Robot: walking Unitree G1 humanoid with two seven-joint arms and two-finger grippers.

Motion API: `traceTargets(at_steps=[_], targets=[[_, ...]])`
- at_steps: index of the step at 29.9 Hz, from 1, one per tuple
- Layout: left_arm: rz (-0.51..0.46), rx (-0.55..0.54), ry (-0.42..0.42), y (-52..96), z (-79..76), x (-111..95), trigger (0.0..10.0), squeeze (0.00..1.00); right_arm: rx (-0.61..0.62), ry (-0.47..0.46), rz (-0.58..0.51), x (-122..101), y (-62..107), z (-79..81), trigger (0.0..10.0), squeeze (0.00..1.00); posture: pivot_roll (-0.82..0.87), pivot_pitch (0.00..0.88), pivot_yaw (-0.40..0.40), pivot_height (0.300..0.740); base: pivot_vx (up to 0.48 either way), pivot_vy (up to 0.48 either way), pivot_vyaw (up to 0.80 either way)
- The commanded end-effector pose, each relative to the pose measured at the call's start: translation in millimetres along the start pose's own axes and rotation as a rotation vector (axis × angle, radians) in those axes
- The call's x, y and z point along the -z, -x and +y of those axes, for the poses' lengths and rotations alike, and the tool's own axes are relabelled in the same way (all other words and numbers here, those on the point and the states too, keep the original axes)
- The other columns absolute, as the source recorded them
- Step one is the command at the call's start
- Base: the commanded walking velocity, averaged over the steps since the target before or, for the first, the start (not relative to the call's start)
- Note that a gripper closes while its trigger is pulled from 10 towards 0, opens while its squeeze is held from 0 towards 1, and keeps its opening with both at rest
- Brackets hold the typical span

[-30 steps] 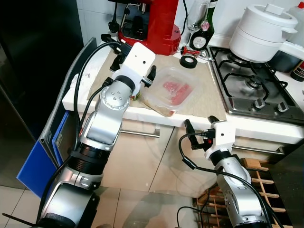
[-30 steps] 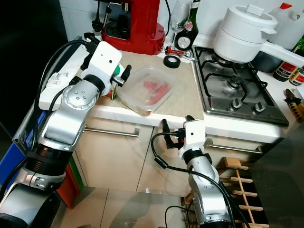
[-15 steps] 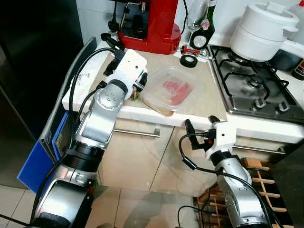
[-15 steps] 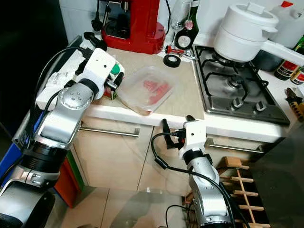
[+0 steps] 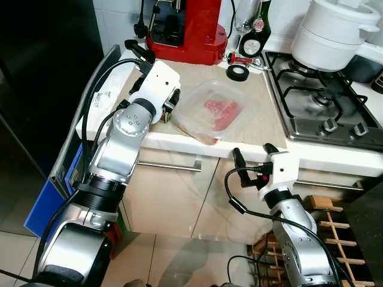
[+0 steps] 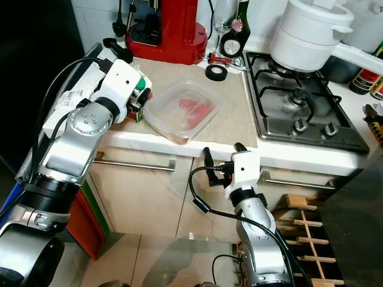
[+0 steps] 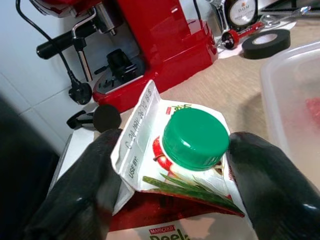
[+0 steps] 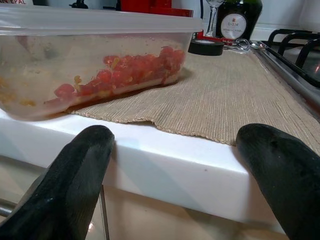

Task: Restocking fridge

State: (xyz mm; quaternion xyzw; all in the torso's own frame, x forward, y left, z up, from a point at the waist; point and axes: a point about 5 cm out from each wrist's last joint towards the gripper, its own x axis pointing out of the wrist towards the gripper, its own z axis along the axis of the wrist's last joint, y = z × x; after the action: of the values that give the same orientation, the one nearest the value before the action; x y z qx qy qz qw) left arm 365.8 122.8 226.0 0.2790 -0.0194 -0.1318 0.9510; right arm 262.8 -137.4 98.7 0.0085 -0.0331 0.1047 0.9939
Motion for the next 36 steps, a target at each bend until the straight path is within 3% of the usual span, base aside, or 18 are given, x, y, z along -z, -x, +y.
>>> traceTargets(at_steps=[1, 14, 32, 34, 36], targets=[[0.004, 0.019, -0.007, -2.2, 0.1, -0.7, 0.0, 0.00, 0.020, -0.006, 0.078, 14.6, 6.4, -1.4, 10.0, 0.04, -0.01, 0.052, -0.054, 0.740, 0.000, 0.000, 0.00], [-0.087, 0.047, 0.108, 3.5, -4.0, -0.2, 0.0, 0.00, 0.020, 0.002, 0.075, 14.1, 5.2, -3.5, 10.0, 0.03, -0.01, 0.027, -0.062, 0.740, 0.000, 0.000, 0.00], [-0.297, -0.068, 0.175, 19.9, 29.8, -27.2, 0.0, 0.00, 0.017, 0.003, 0.067, 14.2, 2.3, -1.9, 10.0, 0.04, 0.01, 0.012, -0.059, 0.740, 0.000, 0.000, 0.00], [-0.365, -0.101, 0.222, 32.2, 41.1, -33.5, 0.0, 0.00, 0.022, 0.006, 0.057, 12.2, -0.9, -4.4, 10.0, 0.04, 0.02, 0.000, -0.068, 0.740, 0.000, 0.000, 0.00], [-0.399, -0.119, 0.217, 38.1, 46.1, -36.5, 0.0, 0.00, 0.030, 0.011, 0.046, 10.2, -3.3, -7.2, 10.0, 0.04, 0.02, 0.000, -0.073, 0.740, 0.000, 0.000, 0.00]])
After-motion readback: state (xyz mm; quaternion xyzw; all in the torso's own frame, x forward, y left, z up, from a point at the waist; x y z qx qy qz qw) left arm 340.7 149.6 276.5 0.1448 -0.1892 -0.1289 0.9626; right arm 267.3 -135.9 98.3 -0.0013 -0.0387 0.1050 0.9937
